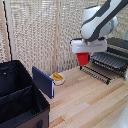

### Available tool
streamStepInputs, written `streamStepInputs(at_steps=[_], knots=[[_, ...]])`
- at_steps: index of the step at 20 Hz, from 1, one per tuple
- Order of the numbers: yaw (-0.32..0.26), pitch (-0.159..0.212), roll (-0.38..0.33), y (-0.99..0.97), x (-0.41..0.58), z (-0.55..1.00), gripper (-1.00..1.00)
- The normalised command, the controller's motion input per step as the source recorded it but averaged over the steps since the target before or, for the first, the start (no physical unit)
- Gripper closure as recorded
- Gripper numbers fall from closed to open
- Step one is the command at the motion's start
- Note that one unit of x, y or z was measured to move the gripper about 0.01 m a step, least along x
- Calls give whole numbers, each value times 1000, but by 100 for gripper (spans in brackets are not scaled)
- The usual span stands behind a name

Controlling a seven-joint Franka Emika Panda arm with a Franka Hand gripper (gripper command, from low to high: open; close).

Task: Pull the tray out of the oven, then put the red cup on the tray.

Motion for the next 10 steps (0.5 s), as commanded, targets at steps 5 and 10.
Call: streamStepInputs(at_steps=[5, 10], knots=[[-210, 17, -56, -76, 598, 496, 100], [-182, 10, -39, -238, 702, 409, 100]])
